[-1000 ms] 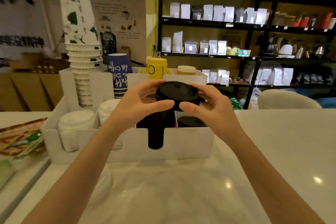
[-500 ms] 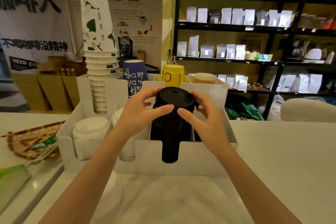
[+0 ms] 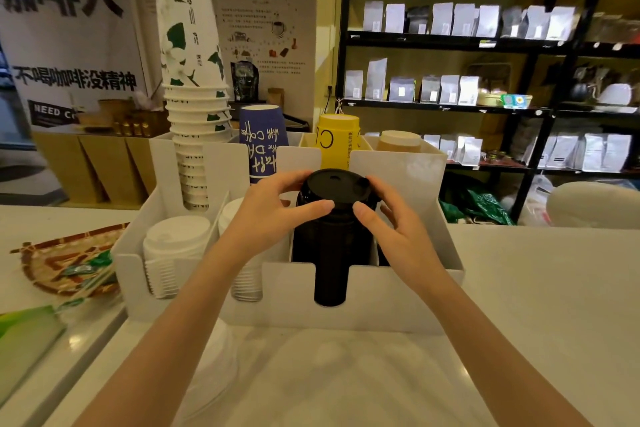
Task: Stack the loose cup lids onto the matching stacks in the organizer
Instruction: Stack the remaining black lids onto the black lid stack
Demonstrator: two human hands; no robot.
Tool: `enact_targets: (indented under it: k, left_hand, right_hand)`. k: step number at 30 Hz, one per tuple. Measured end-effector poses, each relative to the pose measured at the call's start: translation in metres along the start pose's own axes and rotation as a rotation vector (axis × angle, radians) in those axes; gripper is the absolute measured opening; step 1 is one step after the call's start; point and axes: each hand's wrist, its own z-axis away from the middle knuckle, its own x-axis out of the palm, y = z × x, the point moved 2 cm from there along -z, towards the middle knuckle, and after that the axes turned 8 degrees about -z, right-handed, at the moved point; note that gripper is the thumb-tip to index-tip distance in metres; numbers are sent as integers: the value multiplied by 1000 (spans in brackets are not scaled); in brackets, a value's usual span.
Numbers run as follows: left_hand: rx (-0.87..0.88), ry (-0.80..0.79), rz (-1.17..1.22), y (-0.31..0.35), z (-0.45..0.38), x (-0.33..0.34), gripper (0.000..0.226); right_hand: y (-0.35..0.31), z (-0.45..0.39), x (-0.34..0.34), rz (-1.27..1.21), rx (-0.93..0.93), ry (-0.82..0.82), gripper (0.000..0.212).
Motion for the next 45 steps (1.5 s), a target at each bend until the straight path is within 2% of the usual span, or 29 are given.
enact_targets:
  k: [9, 14, 20, 27, 31, 37, 45]
  left_hand:
    - [-8, 58, -120, 4, 2, -2, 56]
    - [1, 45, -193, 9, 5, -1, 60]
    - [-16, 49, -213, 7, 5, 3, 64]
    - [50, 170, -180, 12, 8, 10, 61]
    - [45, 117, -191, 10, 7, 9, 64]
    - [-27, 27, -78, 1, 3, 9, 68]
    - [-18, 3, -81, -3, 2, 13, 67]
  right_hand:
    - [3, -4, 3, 81, -36, -71, 50]
    - [6, -4, 3, 126, -64, -54, 50]
    - [9, -7, 3, 193, -88, -71, 58]
    - [6, -1, 2, 200, -165, 81, 47]
    - [8, 1, 2, 241, -207, 120, 53]
    - [7, 1, 3, 350, -292, 166, 58]
    - [4, 2, 3, 302, -252, 141, 54]
